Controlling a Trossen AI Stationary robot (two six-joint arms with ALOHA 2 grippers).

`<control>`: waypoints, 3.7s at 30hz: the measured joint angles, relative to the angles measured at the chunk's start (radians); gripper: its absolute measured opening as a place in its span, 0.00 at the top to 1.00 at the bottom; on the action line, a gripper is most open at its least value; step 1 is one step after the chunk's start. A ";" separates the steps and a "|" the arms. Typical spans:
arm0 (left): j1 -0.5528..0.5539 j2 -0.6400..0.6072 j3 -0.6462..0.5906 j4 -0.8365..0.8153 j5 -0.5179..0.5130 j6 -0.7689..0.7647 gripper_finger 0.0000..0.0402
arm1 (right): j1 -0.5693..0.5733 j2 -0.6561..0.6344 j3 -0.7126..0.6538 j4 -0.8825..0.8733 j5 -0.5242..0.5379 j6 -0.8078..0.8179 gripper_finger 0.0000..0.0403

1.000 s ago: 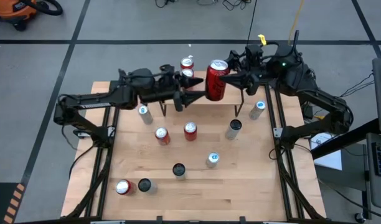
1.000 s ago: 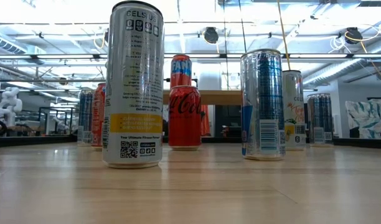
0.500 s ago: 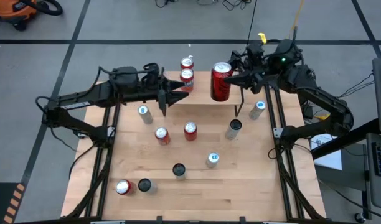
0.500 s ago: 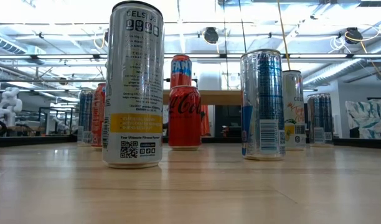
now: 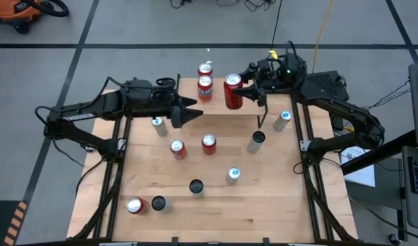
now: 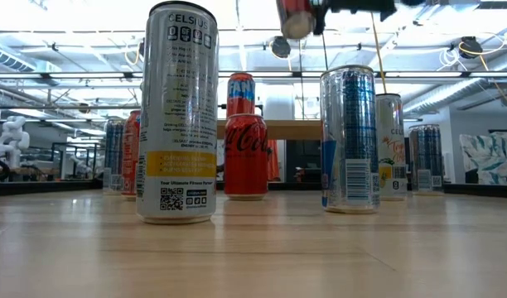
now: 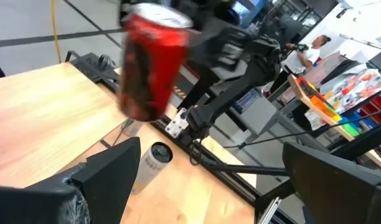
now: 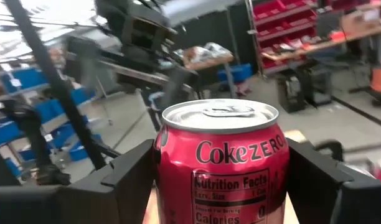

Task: Place canned beverage on shelf
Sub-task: Put the bottom right red-black soda can on the shelf

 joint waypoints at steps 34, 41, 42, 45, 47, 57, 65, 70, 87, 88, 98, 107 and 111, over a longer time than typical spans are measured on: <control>0.029 0.007 -0.001 -0.001 -0.053 0.027 0.01 | -0.230 0.402 -0.002 0.365 -0.147 -0.206 0.32; 0.029 0.007 -0.001 -0.001 -0.053 0.032 0.01 | -0.231 0.407 -0.001 0.338 -0.069 -0.286 0.32; 0.029 0.007 -0.001 0.000 -0.053 0.032 0.01 | -0.232 0.407 -0.001 0.325 -0.057 -0.301 0.32; 0.029 0.007 -0.001 -0.001 -0.053 0.034 0.01 | -0.240 0.407 -0.001 0.271 -0.056 -0.320 0.32; 0.029 0.007 -0.001 -0.001 -0.053 0.034 0.01 | -0.244 0.420 -0.001 0.270 -0.067 -0.315 0.32; 0.029 0.007 -0.001 -0.002 -0.053 0.060 0.01 | -0.253 0.488 -0.001 0.396 -0.112 -0.231 0.32; 0.029 0.007 -0.001 -0.003 -0.051 0.061 0.01 | -0.253 0.505 -0.001 0.405 -0.109 -0.250 0.32; 0.029 0.007 -0.001 -0.003 -0.048 0.078 0.01 | -0.257 0.504 -0.001 0.380 -0.104 -0.293 0.32; 0.029 0.008 -0.001 -0.003 -0.048 0.087 0.01 | -0.258 0.504 -0.001 0.362 -0.056 -0.347 0.26; 0.029 0.008 -0.001 -0.003 -0.048 0.087 0.01 | -0.258 0.504 -0.001 0.361 -0.056 -0.347 0.25; 0.030 0.008 -0.001 -0.003 -0.045 0.085 0.01 | -0.258 0.502 0.000 0.322 -0.056 -0.347 0.25; 0.029 0.008 -0.001 0.005 -0.038 0.078 0.01 | -0.265 0.502 0.000 0.306 -0.056 -0.326 0.20; 0.029 0.008 -0.001 0.007 -0.038 0.078 0.01 | -0.275 0.499 -0.001 0.303 -0.056 -0.312 0.17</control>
